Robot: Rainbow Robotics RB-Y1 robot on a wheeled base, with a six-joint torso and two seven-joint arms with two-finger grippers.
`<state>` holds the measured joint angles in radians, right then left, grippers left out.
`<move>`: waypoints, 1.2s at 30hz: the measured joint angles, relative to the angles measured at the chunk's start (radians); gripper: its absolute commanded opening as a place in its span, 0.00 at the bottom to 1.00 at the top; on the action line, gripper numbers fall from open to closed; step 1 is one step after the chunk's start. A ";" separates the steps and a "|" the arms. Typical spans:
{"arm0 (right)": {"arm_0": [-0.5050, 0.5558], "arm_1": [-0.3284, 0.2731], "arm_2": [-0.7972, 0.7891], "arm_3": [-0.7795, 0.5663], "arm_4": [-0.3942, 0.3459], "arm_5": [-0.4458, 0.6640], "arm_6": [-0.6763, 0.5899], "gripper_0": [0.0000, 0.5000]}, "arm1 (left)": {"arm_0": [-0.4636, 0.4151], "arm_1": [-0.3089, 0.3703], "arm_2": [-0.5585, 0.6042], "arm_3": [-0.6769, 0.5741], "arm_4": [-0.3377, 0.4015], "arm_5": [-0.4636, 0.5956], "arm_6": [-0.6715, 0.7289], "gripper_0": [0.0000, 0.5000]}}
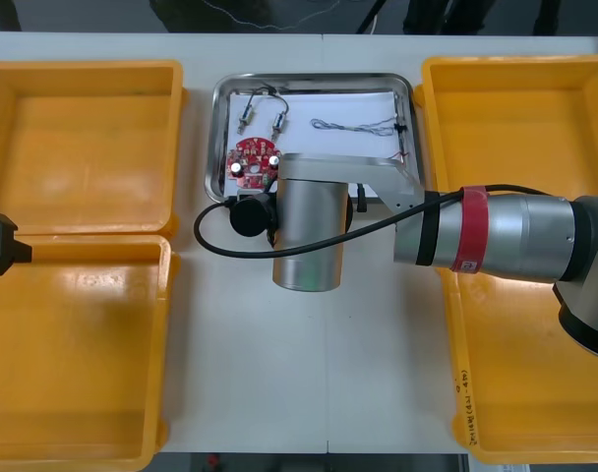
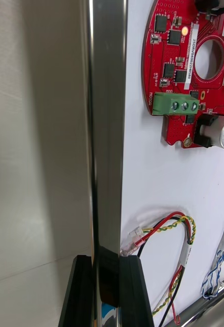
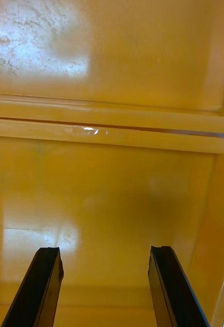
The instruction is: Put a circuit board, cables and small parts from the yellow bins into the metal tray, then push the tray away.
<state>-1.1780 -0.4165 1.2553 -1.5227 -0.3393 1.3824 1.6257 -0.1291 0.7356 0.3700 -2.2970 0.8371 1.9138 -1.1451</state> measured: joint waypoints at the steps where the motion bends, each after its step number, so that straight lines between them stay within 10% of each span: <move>1: -0.007 0.000 0.001 0.005 -0.008 -0.003 0.000 0.00 | 0.000 0.000 0.000 0.000 0.000 0.000 0.000 1.00; 36: -0.124 0.000 0.031 0.160 -0.027 -0.164 0.033 0.00 | 0.000 0.000 0.000 0.000 0.000 0.000 0.000 1.00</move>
<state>-1.3022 -0.4163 1.2861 -1.3623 -0.3663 1.2183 1.6584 -0.1291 0.7356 0.3701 -2.2973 0.8372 1.9138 -1.1451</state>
